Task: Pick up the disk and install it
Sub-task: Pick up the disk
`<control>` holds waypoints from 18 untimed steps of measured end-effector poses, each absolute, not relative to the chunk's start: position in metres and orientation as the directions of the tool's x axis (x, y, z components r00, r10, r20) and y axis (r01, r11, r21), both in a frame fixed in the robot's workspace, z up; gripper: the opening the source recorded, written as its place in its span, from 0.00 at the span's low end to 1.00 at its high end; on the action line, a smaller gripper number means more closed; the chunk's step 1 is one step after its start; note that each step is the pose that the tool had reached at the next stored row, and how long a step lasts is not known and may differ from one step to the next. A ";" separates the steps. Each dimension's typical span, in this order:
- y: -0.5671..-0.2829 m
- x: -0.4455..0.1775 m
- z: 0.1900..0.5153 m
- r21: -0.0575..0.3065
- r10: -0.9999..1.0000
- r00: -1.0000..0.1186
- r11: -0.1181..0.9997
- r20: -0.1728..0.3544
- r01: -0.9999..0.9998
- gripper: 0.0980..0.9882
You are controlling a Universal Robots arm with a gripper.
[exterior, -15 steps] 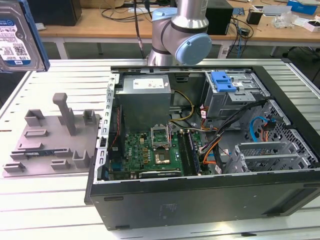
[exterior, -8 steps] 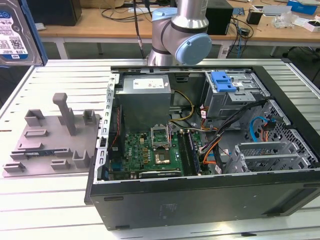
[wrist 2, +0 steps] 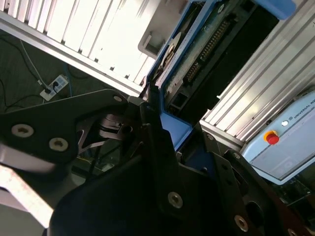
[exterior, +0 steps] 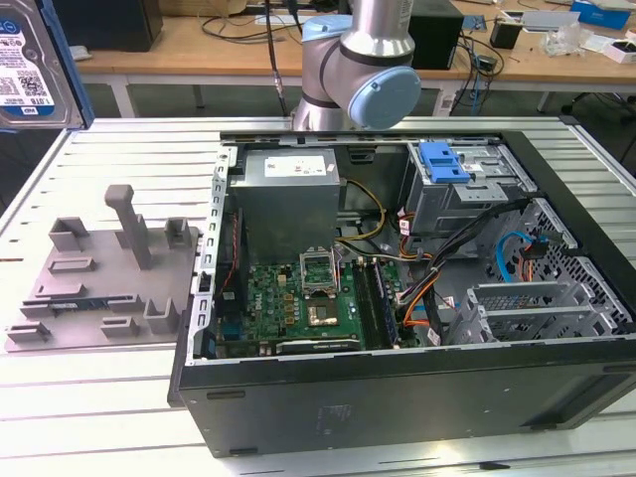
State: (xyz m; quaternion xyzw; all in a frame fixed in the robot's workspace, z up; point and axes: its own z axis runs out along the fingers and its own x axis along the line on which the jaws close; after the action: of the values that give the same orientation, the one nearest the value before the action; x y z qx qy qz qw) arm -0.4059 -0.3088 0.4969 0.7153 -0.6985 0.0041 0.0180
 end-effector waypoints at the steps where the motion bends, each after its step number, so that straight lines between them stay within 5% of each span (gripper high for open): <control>1: -0.309 -0.406 0.497 0.020 -0.999 0.024 -0.024 0.031 -1.000 0.30; 18: -0.312 -0.395 0.497 0.027 -0.999 0.024 -0.024 0.031 -0.999 0.30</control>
State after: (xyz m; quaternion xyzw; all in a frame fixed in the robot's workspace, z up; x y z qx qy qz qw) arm -0.3953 -0.3117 0.4968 0.7154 -0.6984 0.0017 0.0206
